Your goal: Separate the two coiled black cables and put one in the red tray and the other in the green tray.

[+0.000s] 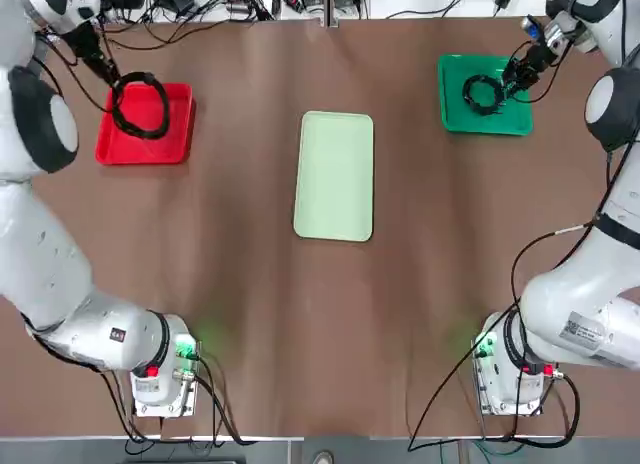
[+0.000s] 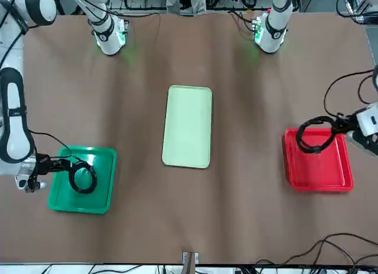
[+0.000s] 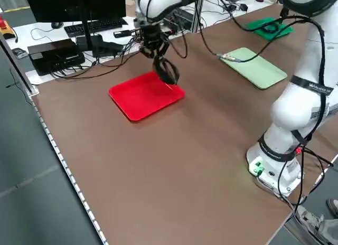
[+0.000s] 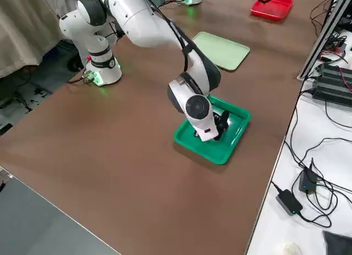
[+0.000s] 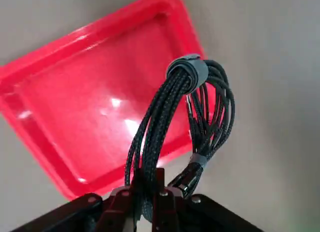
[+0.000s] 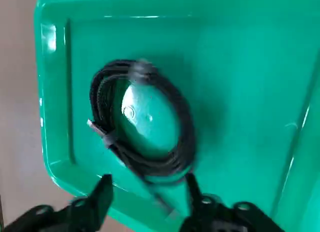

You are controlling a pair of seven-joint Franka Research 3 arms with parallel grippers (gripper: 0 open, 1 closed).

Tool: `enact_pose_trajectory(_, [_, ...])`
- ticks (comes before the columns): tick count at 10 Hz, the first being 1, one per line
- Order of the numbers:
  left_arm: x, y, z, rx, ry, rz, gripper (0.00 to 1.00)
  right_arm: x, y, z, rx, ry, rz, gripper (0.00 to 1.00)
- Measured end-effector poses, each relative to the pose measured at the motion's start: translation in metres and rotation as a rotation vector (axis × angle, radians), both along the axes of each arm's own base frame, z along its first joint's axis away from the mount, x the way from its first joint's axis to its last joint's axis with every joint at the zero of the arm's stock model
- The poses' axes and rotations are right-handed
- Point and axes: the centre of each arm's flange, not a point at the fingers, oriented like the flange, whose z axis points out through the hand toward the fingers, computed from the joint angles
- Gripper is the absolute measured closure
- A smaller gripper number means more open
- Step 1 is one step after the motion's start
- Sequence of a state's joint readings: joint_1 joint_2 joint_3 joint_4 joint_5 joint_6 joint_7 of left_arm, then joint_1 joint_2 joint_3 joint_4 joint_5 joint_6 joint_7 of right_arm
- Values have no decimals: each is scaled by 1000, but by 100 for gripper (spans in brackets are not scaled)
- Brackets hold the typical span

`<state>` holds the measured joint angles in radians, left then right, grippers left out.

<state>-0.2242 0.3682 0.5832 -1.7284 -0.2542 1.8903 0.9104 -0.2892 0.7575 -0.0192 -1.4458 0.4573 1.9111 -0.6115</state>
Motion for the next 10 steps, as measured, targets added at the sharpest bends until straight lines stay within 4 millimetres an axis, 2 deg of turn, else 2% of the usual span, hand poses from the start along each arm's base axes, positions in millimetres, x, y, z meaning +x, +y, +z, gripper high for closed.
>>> enact_pose_trajectory(1, [16, 3, -6, 25, -4, -2, 89, 2, 0, 3, -1, -6, 1, 8])
enact_pose_trajectory(2, [28, 3, -19, 41, 6, -3, 89, 2, -2, 8, 3, -5, 4, 0])
enact_pose_trajectory(3, [34, 7, -39, 55, 30, 1, 89, 2, -6, 19, 13, 0, 10, 0])
enact_pose_trajectory(4, [37, 12, -60, 67, 51, 8, 89, 4, -8, 45, 12, -11, 25, 0])
enact_pose_trajectory(5, [38, 16, -73, 79, 60, 12, 88, 7, -7, 83, -29, -30, 50, 0])
enact_pose_trajectory(6, [42, 18, -73, 86, 55, 12, 74, 8, 1, 129, -102, -47, 50, 0])
enact_pose_trajectory(8, [49, 22, -56, 99, 20, 24, 43, 8, 43, 218, -232, -77, -36, 0])
enact_pose_trajectory(10, [59, 30, -15, 118, -66, 88, 11, -7, 83, 291, -284, -94, -117, 0])
